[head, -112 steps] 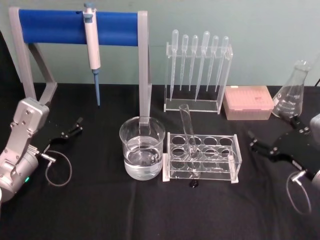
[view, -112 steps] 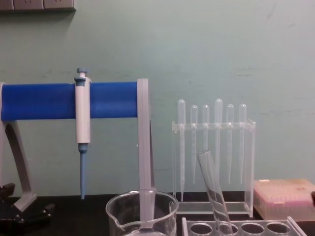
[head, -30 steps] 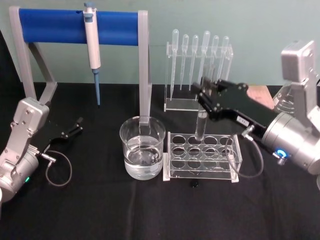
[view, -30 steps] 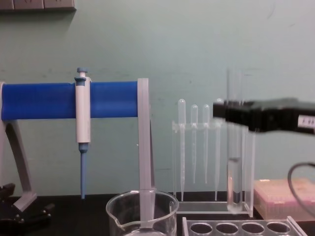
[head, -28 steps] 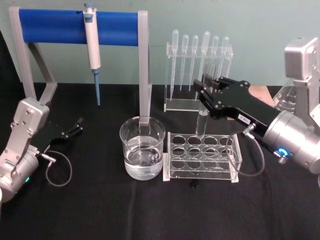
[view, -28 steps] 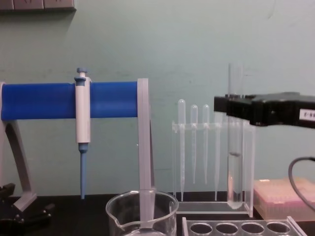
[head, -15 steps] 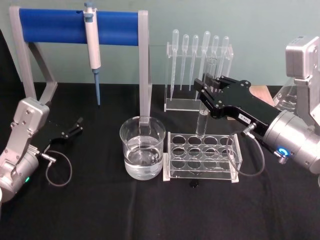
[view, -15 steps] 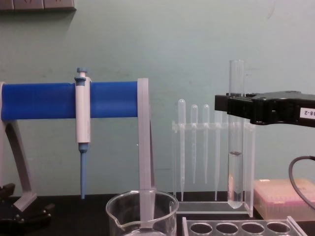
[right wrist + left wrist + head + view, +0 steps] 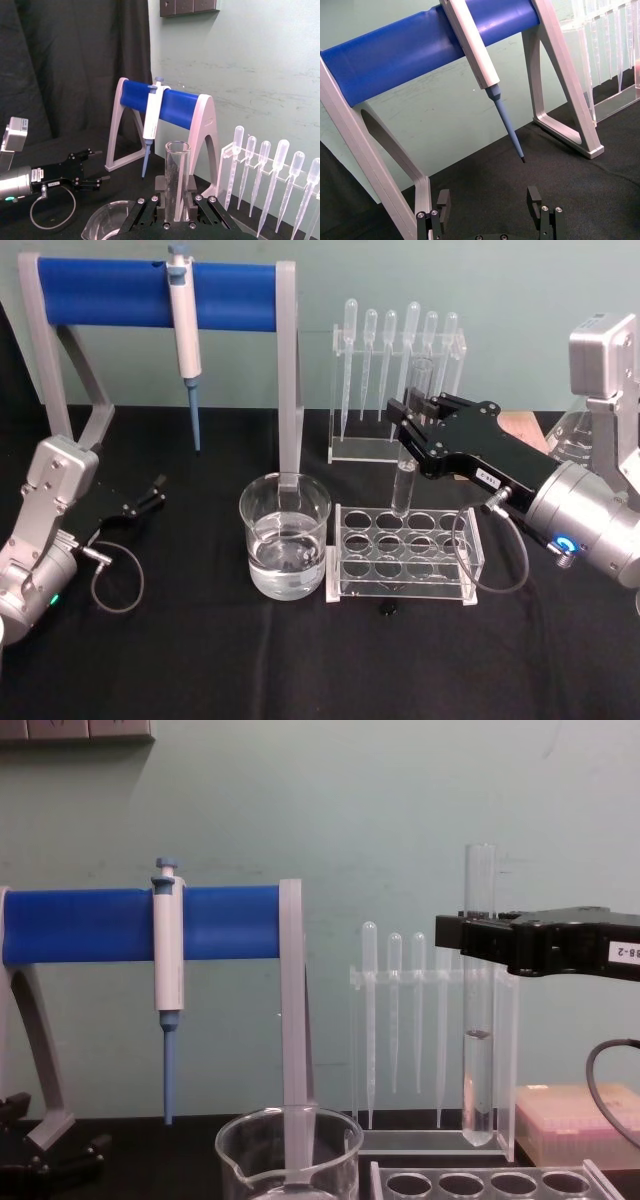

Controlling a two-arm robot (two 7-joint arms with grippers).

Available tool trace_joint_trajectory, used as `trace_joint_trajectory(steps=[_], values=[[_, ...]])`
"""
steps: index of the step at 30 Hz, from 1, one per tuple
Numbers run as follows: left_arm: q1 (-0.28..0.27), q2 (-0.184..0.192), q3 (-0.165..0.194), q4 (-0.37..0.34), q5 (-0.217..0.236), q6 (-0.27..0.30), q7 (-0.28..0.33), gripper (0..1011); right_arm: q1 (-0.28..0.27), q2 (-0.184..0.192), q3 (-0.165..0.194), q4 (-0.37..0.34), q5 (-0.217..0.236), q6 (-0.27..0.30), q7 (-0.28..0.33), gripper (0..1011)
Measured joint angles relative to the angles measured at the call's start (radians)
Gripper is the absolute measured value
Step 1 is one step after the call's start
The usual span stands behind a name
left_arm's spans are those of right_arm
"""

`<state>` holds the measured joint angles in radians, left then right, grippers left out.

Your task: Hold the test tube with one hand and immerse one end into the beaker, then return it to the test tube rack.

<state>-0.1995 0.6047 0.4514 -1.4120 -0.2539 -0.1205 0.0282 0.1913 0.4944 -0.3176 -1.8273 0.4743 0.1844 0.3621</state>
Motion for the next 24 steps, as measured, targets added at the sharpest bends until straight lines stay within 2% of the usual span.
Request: trace_joint_trajectory(steps=[24], values=[[0.0, 0.0, 0.0, 0.0, 0.0, 0.0, 0.0, 1000, 0.0, 0.0, 0.0, 0.001, -0.001, 0.0, 0.002, 227]])
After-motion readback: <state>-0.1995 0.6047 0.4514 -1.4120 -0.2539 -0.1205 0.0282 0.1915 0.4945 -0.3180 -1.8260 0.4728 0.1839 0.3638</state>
